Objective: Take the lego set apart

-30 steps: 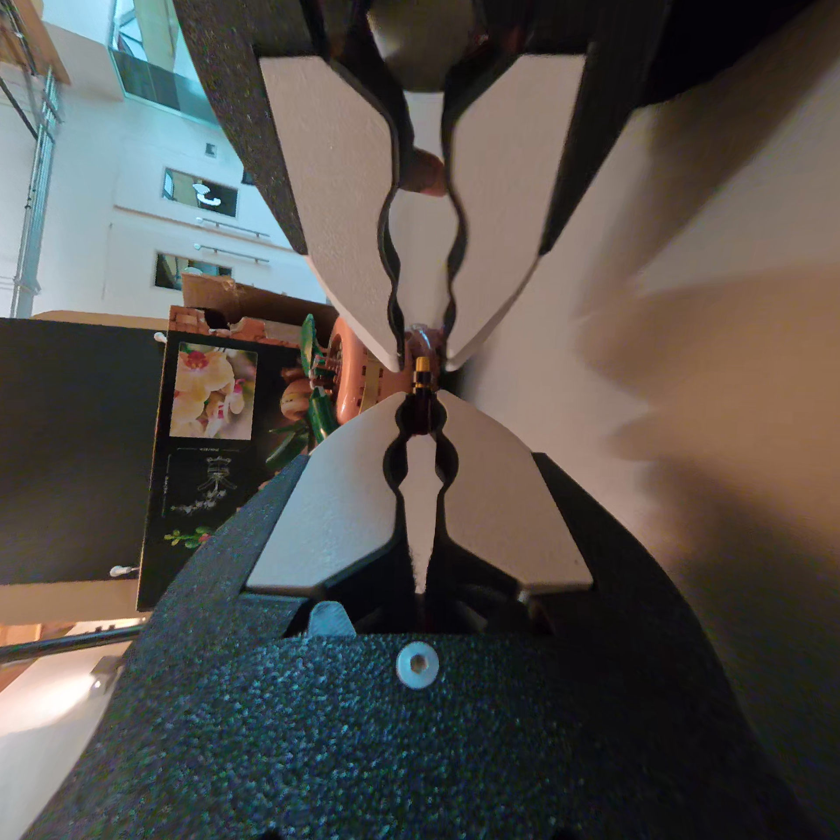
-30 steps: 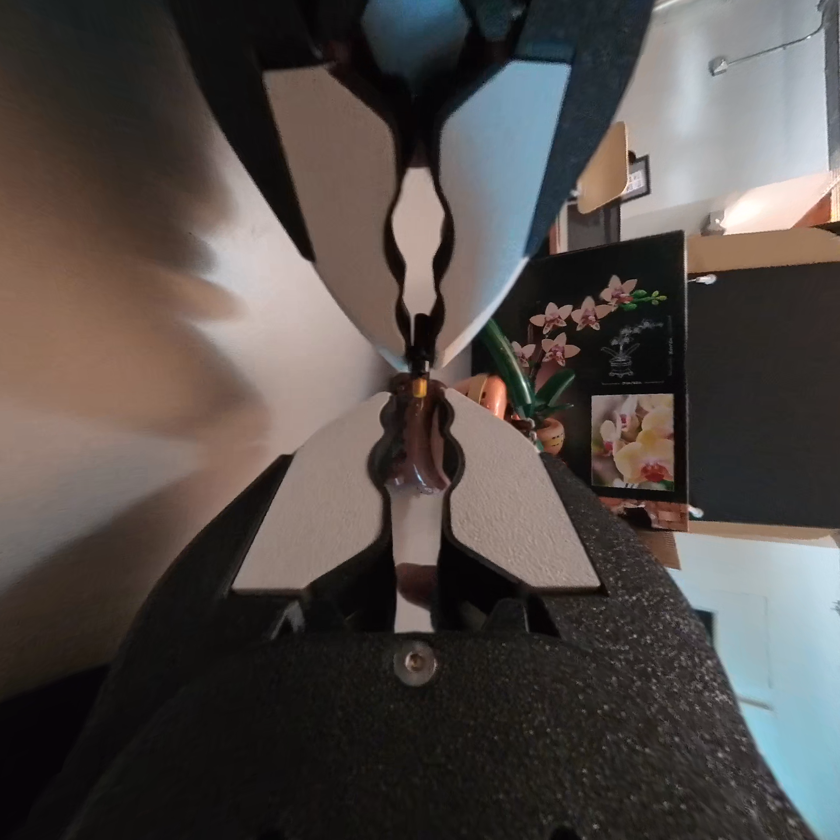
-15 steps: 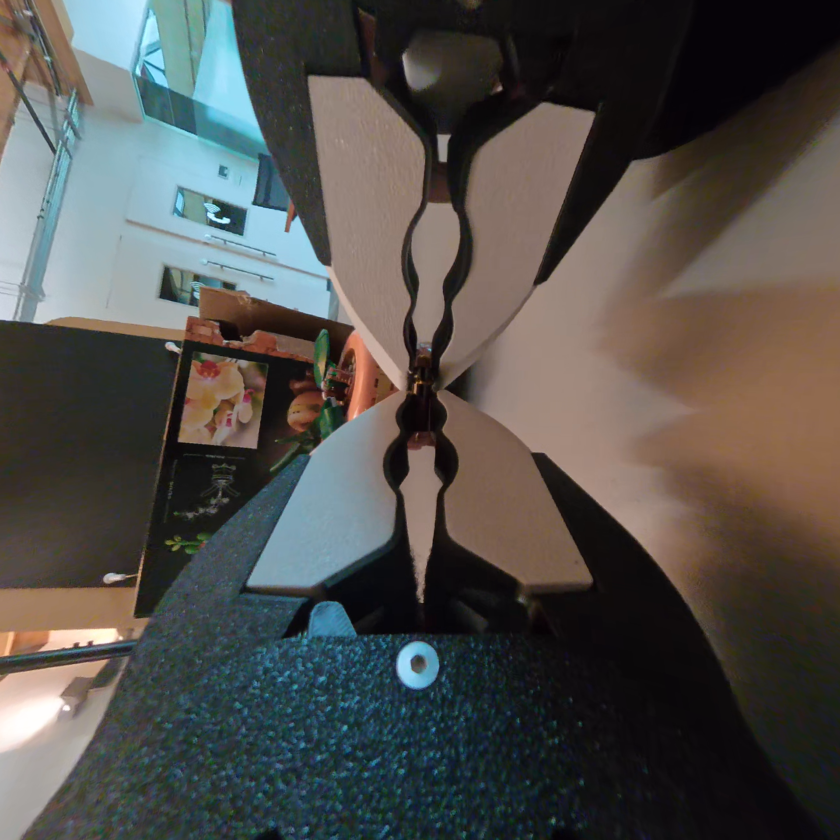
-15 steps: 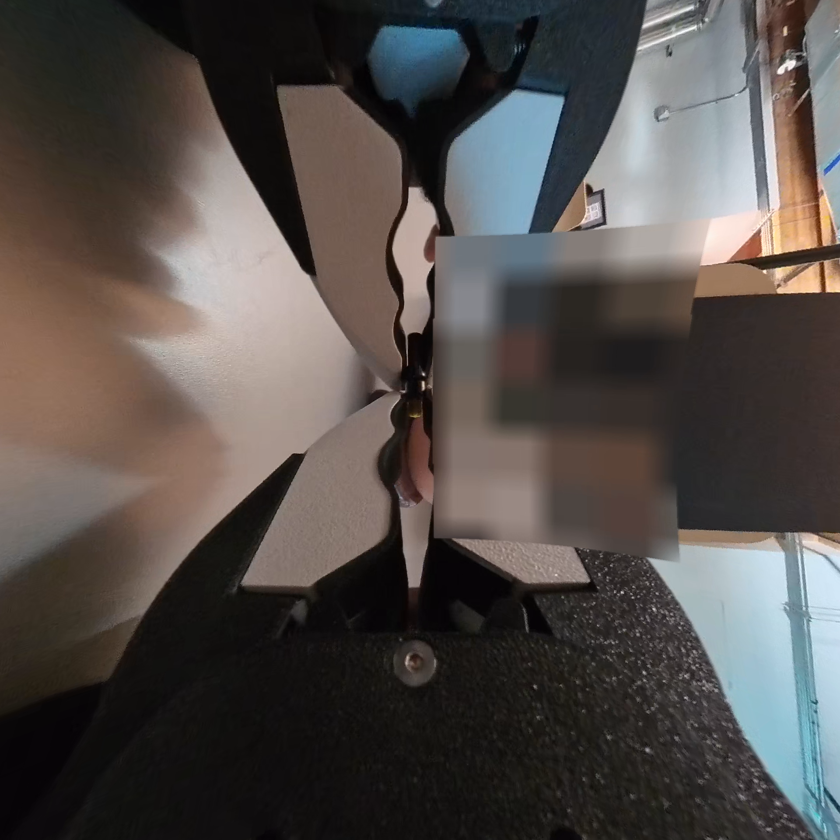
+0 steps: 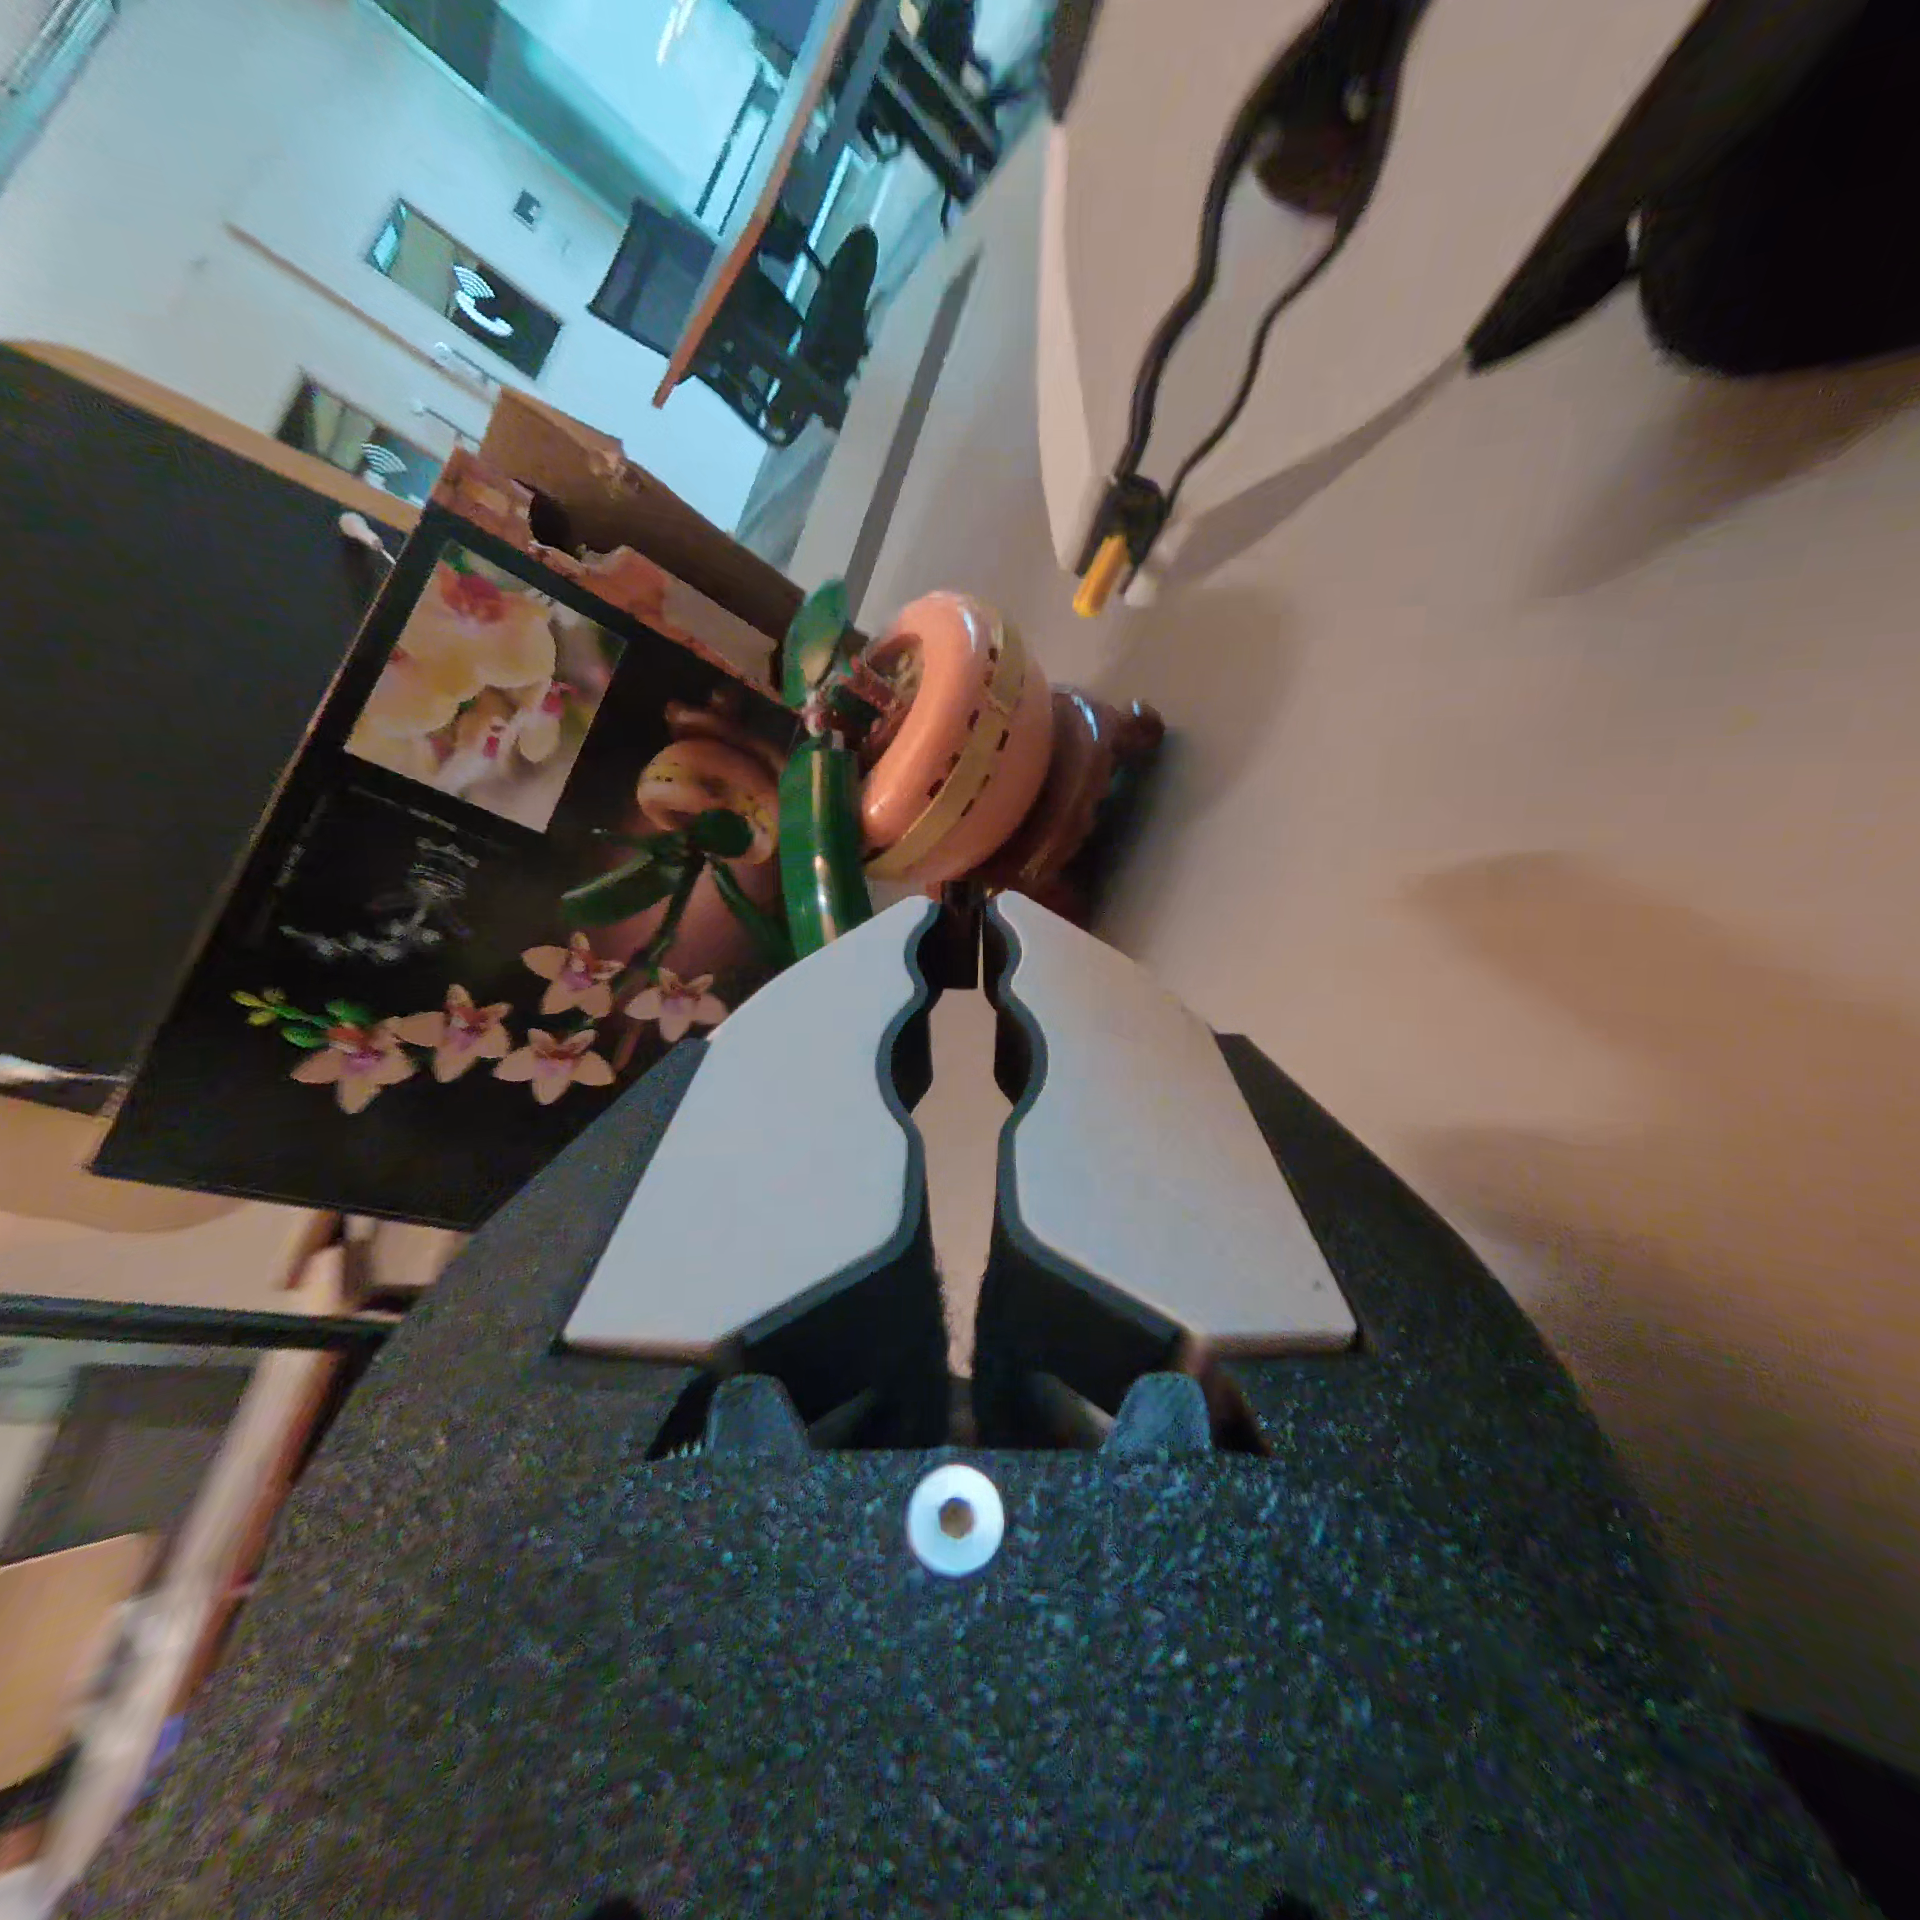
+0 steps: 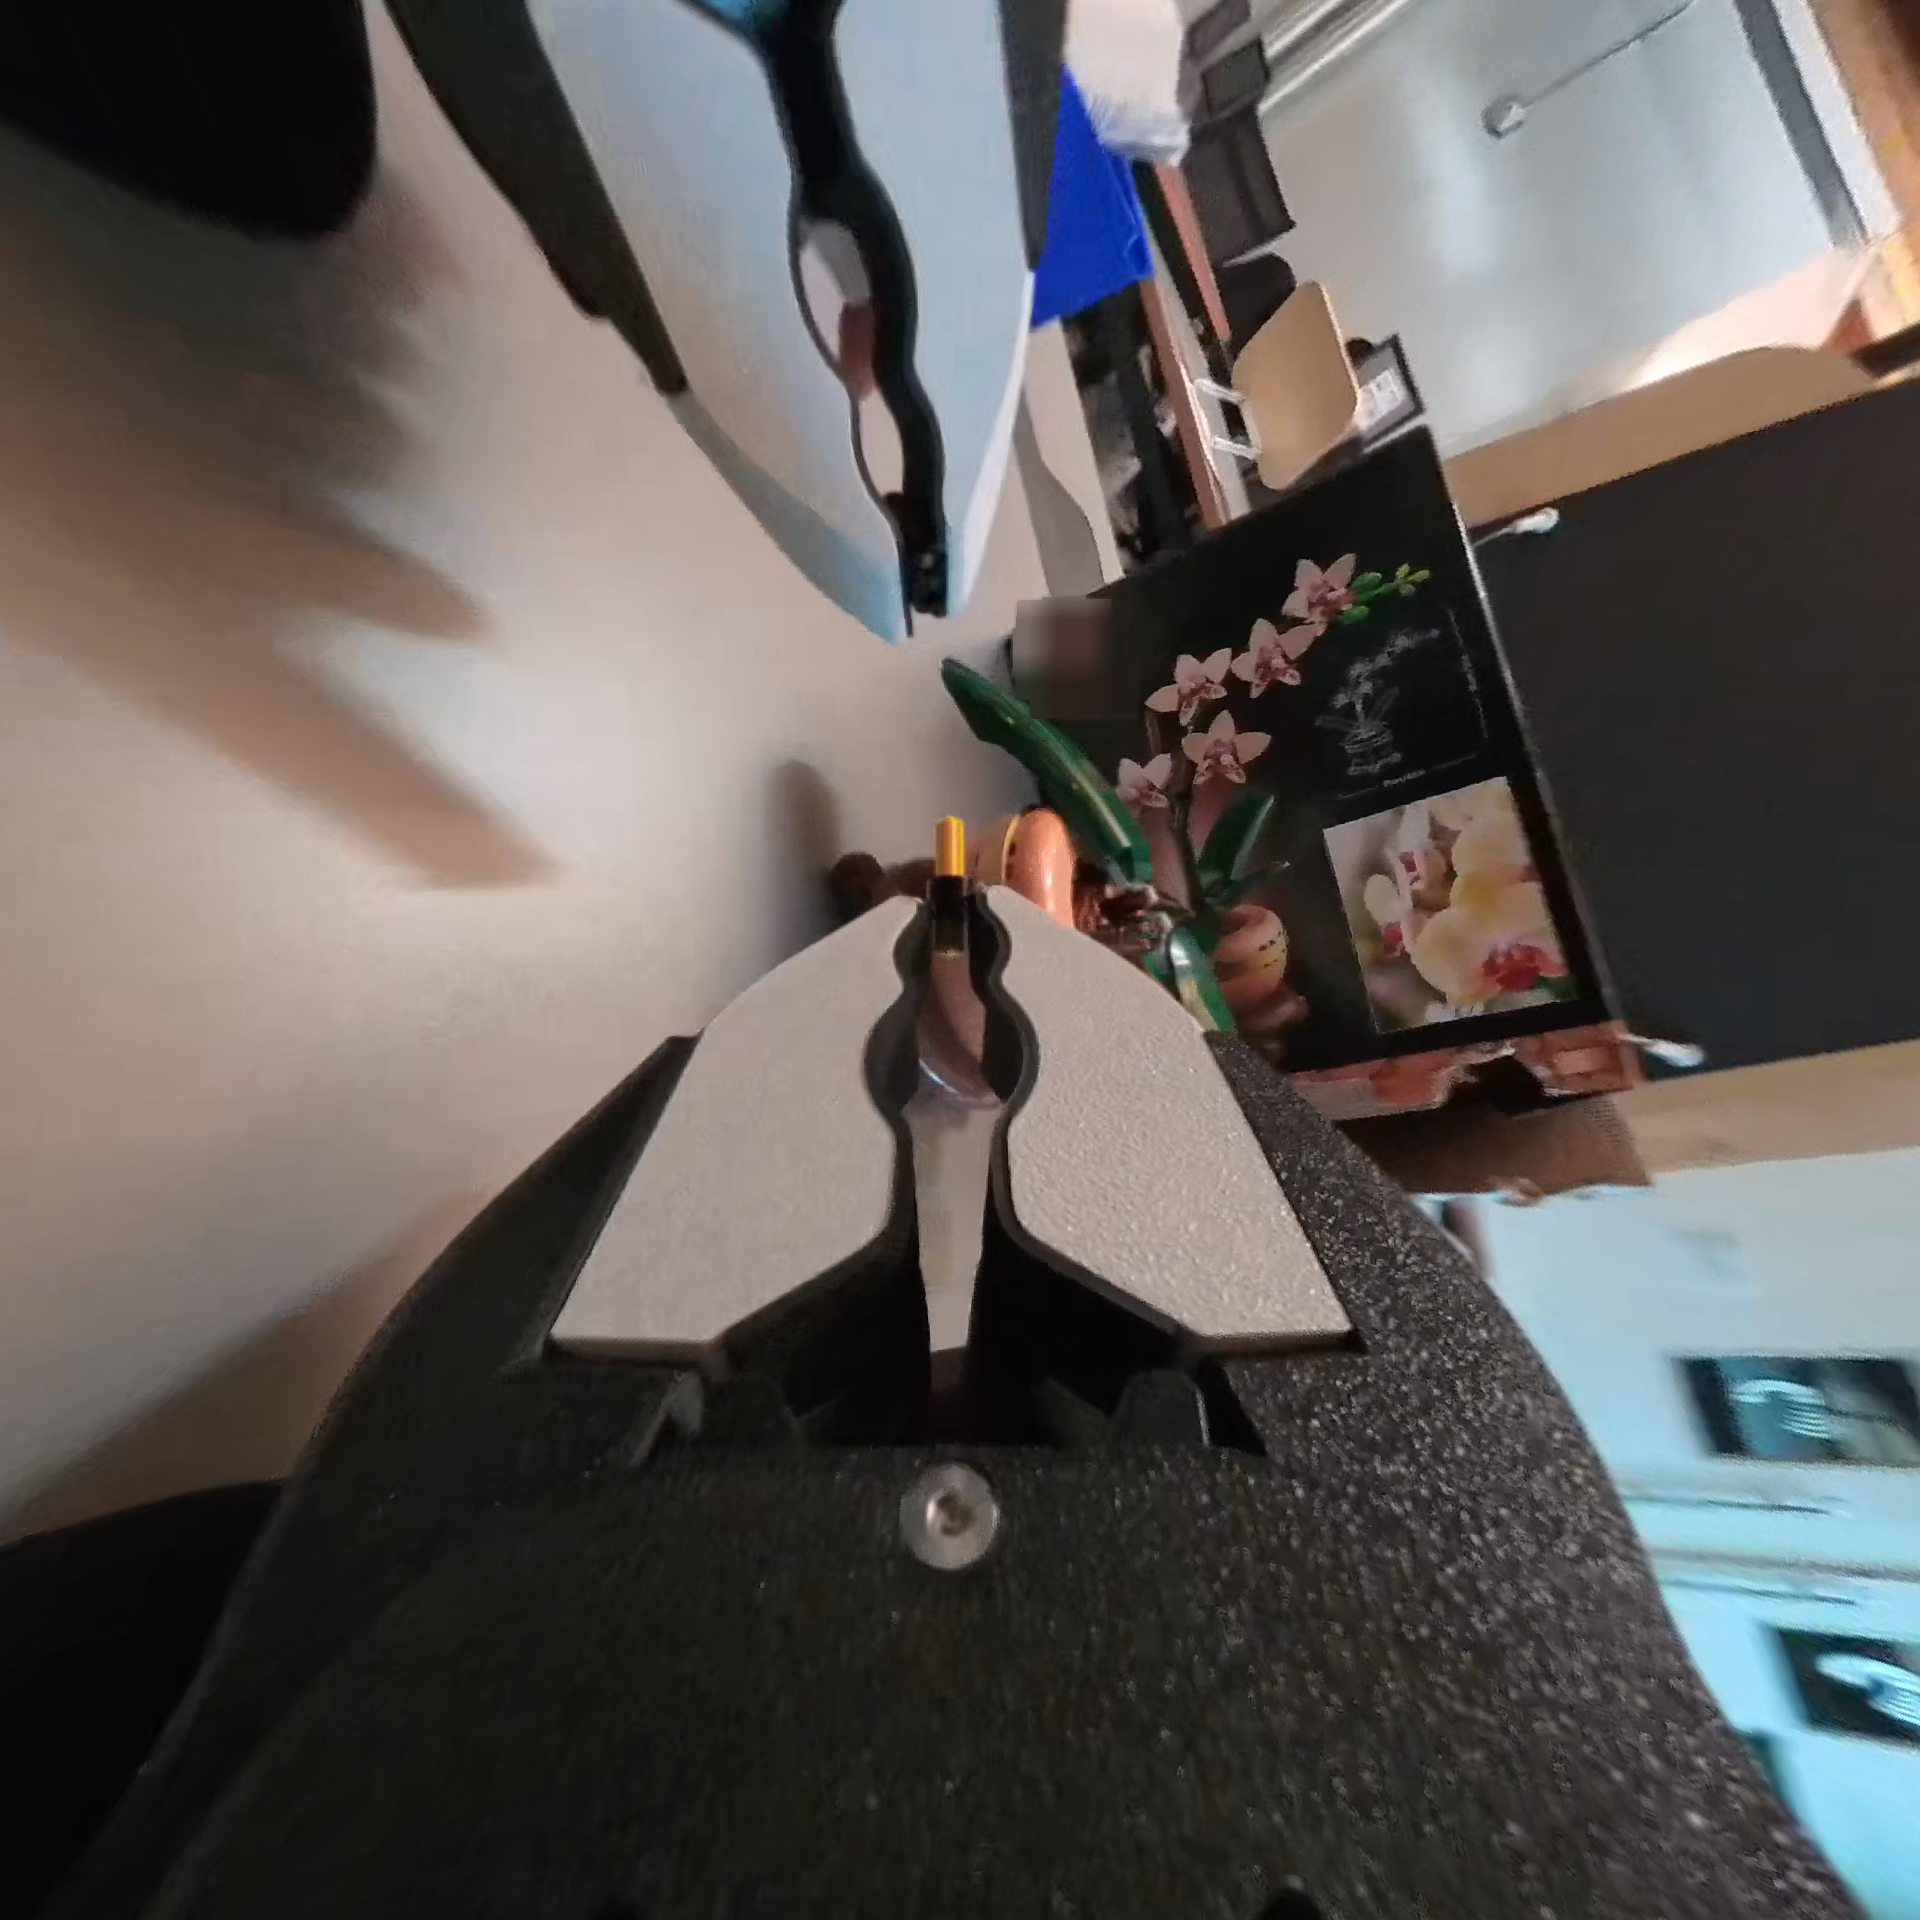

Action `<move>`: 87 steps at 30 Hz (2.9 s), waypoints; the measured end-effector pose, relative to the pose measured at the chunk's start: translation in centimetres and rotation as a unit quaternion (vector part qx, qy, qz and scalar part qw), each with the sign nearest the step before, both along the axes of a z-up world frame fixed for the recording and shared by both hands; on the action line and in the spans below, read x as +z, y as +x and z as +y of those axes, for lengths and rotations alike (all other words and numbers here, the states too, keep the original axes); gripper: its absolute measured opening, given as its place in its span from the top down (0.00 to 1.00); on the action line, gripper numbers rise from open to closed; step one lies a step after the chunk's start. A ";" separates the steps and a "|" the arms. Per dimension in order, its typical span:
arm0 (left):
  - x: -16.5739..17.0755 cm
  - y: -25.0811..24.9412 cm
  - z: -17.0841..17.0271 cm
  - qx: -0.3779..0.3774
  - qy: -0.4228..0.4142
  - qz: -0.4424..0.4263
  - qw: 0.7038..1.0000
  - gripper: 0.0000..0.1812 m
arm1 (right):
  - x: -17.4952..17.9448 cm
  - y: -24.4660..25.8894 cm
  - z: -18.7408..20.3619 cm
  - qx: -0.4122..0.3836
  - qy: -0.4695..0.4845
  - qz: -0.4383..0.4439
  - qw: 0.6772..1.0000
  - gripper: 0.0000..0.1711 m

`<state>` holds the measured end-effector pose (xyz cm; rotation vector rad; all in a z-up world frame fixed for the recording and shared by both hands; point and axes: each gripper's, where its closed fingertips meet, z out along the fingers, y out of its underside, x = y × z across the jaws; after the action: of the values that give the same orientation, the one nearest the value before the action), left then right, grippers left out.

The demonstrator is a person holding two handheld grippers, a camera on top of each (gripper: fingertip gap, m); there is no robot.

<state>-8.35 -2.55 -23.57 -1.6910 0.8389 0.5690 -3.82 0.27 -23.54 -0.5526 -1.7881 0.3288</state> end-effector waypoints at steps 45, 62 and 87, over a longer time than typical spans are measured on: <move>-5.4 2.4 -1.2 -0.074 -0.187 -0.106 0.974 0.78 | -4.3 0.4 -1.0 0.033 -0.120 -0.135 0.983 0.96; 0.6 5.2 -0.9 -0.135 0.040 0.015 0.990 0.88 | -0.1 0.3 -1.9 0.057 -0.084 -0.009 0.995 0.96; -2.2 4.8 0.0 -0.079 -0.028 0.134 0.987 0.98 | -2.0 0.0 -3.1 0.050 0.093 -0.040 0.994 0.95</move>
<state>-3.54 -2.56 -25.75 -1.6008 1.1797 0.6772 -3.81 -2.82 -25.53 -0.3502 -1.9045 0.2077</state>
